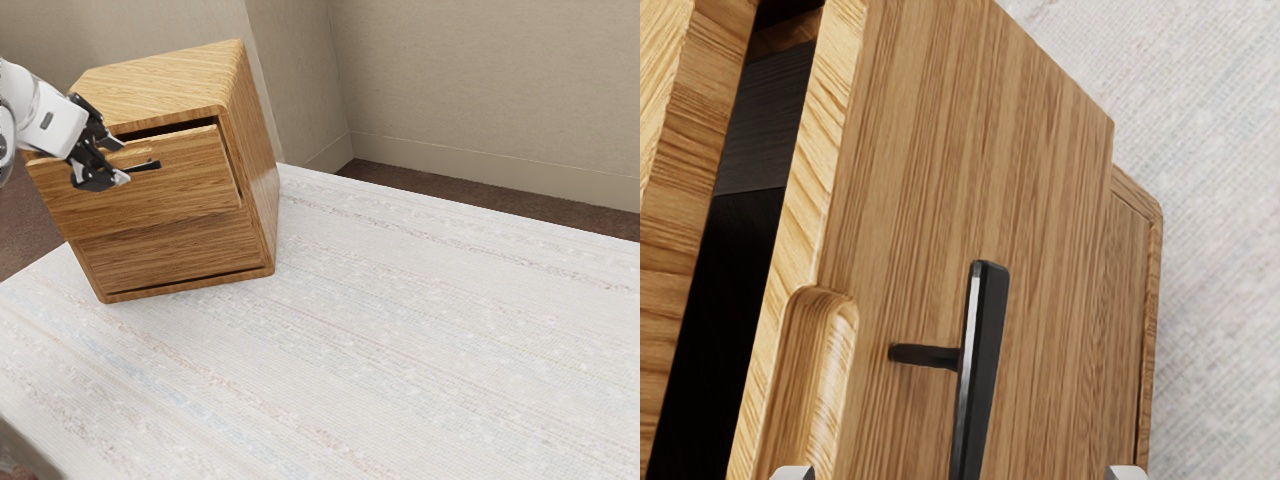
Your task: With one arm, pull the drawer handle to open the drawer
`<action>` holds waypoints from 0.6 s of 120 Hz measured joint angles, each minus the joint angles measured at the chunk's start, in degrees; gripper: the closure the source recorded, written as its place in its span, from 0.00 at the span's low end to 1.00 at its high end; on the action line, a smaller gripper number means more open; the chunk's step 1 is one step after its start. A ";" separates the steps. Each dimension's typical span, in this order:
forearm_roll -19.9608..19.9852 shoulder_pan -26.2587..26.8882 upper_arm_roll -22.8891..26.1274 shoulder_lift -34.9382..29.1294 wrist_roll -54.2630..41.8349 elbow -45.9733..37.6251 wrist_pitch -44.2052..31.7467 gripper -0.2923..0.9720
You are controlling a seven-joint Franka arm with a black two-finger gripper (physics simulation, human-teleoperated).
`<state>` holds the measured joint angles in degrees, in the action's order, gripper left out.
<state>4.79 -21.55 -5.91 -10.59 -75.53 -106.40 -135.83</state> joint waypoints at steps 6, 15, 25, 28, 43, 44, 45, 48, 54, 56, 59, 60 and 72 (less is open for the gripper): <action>0.01 -0.08 0.07 0.07 0.00 -0.03 -0.01 0.50; 0.03 -0.09 0.10 0.85 0.01 -0.03 -0.03 0.50; 0.04 -0.07 0.11 1.86 0.01 0.08 -0.06 0.50; 0.04 -0.07 0.11 1.98 0.01 0.09 -0.07 0.50; 0.03 -0.16 0.03 1.88 0.02 -0.35 -0.05 0.50; 0.02 -0.17 0.03 1.93 0.02 -0.41 -0.05 0.50; 0.02 -0.17 0.03 1.97 0.02 -0.46 -0.05 0.50; 0.01 -0.14 0.03 2.11 0.02 -0.57 -0.05 0.50; -0.01 -0.10 0.02 2.34 0.02 -0.79 -0.03 0.50; -0.01 -0.09 0.02 2.39 0.02 -0.83 -0.02 0.50; -0.02 -0.07 0.02 2.44 0.02 -0.87 -0.01 0.50; -0.02 -0.06 0.02 2.46 0.02 -0.88 -0.01 0.50; -0.03 0.01 0.02 2.47 0.02 -0.98 0.04 0.50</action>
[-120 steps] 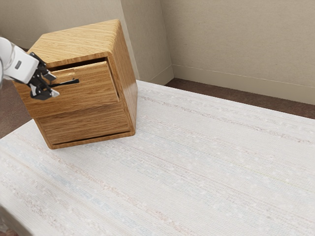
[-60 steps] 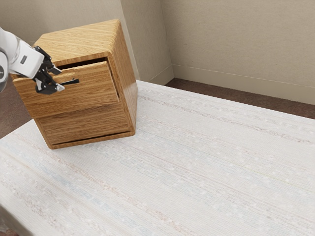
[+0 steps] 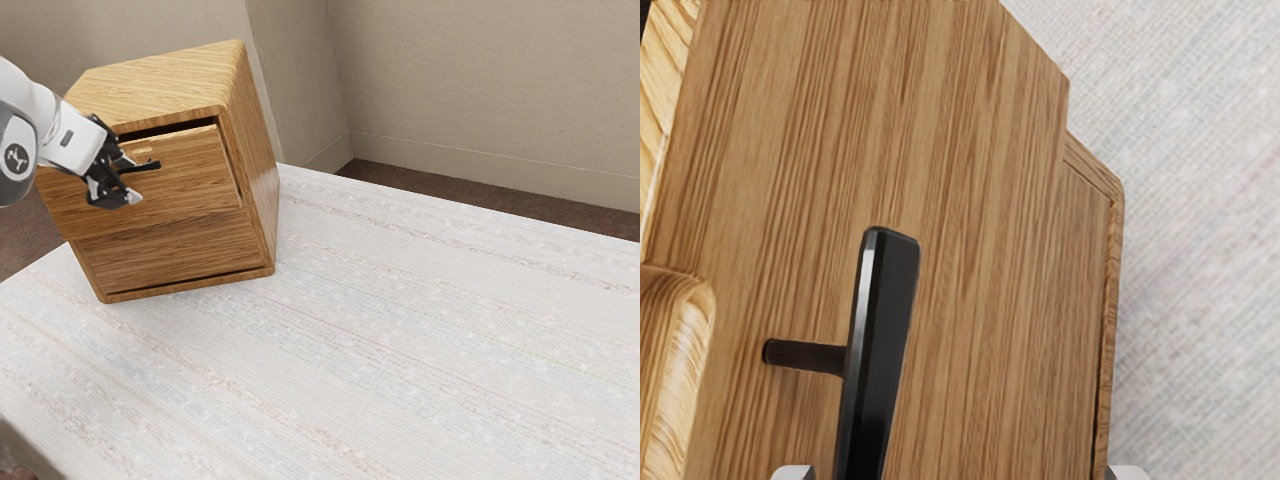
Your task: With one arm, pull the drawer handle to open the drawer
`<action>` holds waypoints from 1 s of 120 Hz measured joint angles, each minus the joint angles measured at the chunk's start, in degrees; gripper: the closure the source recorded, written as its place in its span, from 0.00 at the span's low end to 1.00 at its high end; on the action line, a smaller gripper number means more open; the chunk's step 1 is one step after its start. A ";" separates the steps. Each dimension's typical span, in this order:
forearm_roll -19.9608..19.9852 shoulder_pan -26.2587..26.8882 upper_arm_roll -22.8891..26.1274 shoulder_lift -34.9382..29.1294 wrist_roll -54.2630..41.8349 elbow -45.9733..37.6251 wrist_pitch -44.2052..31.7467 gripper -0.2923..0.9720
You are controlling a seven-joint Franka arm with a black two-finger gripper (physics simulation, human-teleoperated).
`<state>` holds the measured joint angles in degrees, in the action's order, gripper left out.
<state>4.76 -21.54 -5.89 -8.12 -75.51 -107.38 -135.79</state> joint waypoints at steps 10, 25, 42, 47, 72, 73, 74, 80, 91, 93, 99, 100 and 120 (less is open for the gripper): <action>0.00 0.20 0.01 0.45 0.01 -0.27 0.01 0.48; -0.02 0.26 0.01 0.58 0.02 -0.39 0.01 0.49; -0.15 0.43 -0.10 0.31 0.05 -1.10 0.23 0.50; -0.10 0.46 -0.09 0.16 0.06 -1.19 0.58 0.49; 0.00 0.18 -0.15 -2.26 0.00 -1.83 1.83 0.51; 0.00 0.16 -0.17 -2.37 -0.01 -1.91 1.86 0.51; 0.00 0.15 -0.18 -2.46 -0.01 -1.97 1.89 0.51; -0.04 0.10 -0.24 -2.84 -0.01 -2.18 2.03 0.53; -0.08 0.11 -0.32 -3.58 0.00 -2.99 2.19 0.52; -0.08 0.11 -0.33 -3.64 0.00 -3.22 2.21 0.51; -0.07 0.10 -0.34 -3.87 -0.01 -3.62 2.29 0.51; -0.06 0.10 -0.35 -3.91 -0.01 -3.66 2.31 0.51; -0.12 0.09 -0.44 -5.95 -0.05 -5.50 2.48 0.53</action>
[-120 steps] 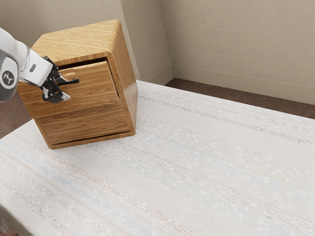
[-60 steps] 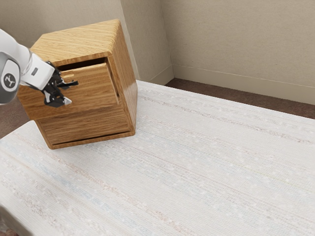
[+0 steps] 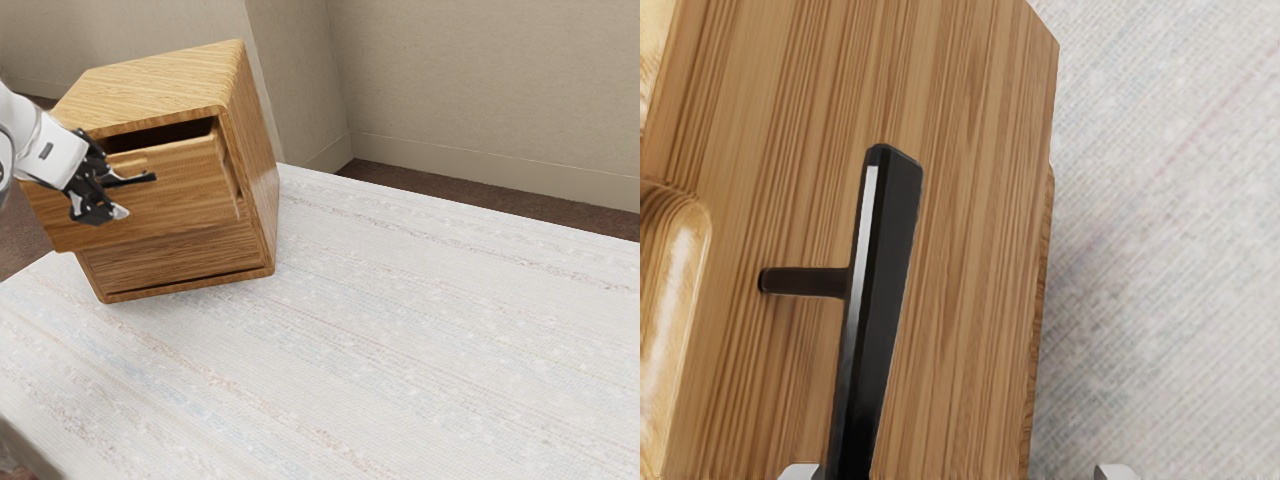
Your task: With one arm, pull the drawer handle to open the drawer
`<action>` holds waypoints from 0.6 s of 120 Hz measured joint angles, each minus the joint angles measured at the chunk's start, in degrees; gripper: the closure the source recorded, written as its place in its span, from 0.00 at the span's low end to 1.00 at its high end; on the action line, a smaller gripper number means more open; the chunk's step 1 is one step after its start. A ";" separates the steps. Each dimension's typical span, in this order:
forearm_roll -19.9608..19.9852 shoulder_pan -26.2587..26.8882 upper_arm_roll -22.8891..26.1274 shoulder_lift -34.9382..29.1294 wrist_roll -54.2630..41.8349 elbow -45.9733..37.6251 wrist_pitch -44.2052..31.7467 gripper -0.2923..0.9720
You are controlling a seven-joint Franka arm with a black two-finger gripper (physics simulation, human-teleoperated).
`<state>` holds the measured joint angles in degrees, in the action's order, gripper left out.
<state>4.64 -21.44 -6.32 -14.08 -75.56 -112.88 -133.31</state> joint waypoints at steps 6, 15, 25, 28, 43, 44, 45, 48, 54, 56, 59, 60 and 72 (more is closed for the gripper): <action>0.00 0.00 0.00 -0.61 -0.01 -0.50 0.04 0.54; 0.01 -0.01 0.00 -1.41 -0.03 -1.13 0.06 0.53; -0.02 -0.01 -0.01 -2.71 -0.03 -2.19 0.06 0.55; -0.03 0.00 -0.01 -3.18 -0.02 -2.61 0.07 0.55; 0.00 -0.06 0.00 -4.09 -0.02 -3.55 0.07 0.53; 0.00 -0.06 0.00 -4.16 -0.02 -3.62 0.07 0.52; 0.00 -0.07 0.00 -4.25 -0.02 -3.72 0.08 0.52; 0.00 -0.08 0.00 -4.52 -0.02 -3.98 0.08 0.52; 0.01 -0.09 0.00 -5.17 -0.02 -4.60 0.08 0.52; 0.01 -0.11 0.00 -5.31 -0.02 -4.80 0.08 0.51; 0.00 -0.13 -0.01 -5.51 -0.02 -5.06 0.08 0.51; 0.00 -0.14 -0.01 -5.57 -0.02 -5.12 0.07 0.52; -0.03 -0.17 -0.01 -6.40 0.01 -5.92 0.04 0.52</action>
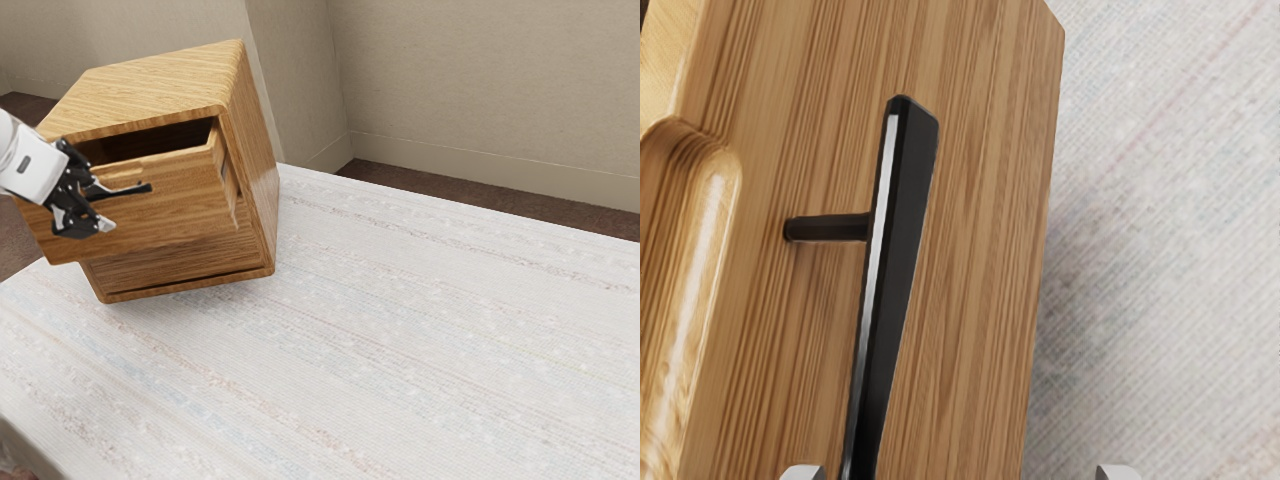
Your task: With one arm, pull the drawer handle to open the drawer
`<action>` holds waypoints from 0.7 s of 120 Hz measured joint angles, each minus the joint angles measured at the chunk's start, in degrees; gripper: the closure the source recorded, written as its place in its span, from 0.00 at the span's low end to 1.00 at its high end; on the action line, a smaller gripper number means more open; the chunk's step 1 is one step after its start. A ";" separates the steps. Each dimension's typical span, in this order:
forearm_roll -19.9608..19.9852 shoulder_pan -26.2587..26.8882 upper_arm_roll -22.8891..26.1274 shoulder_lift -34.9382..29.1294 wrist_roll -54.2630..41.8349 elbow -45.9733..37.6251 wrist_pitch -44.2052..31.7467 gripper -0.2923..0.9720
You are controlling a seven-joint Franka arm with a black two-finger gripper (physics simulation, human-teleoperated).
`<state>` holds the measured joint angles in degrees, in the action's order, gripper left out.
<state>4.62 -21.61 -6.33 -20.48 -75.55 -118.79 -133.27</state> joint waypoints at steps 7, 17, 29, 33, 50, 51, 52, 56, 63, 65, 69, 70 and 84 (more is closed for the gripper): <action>0.02 0.04 0.00 -0.10 0.01 -0.37 0.01 0.52; 0.01 0.08 0.00 -0.19 0.02 -0.81 0.01 0.50; -0.01 0.11 0.00 -0.89 0.03 -1.46 0.00 0.51; -0.02 0.15 0.00 -1.22 0.04 -1.74 0.00 0.51; -0.06 0.46 0.62 -1.97 0.04 -2.38 -0.01 0.51; -0.06 0.52 0.73 -1.95 0.04 -2.39 -0.01 0.51; -0.06 0.56 0.83 -1.93 0.04 -2.40 -0.02 0.51; -0.07 0.90 1.10 -1.88 0.04 -2.41 -0.03 0.51; -0.09 1.42 1.30 -1.84 0.03 -2.43 -0.03 0.51; -0.10 1.51 1.34 -1.84 0.03 -2.44 -0.02 0.51; -0.10 1.60 1.50 -1.87 0.03 -2.55 -0.02 0.50; -0.10 1.61 1.55 -1.87 0.04 -2.57 -0.02 0.50; -0.11 1.66 1.89 -2.46 0.06 -3.50 -0.06 0.48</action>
<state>4.51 -19.96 -4.44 -22.94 -75.49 -122.30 -133.33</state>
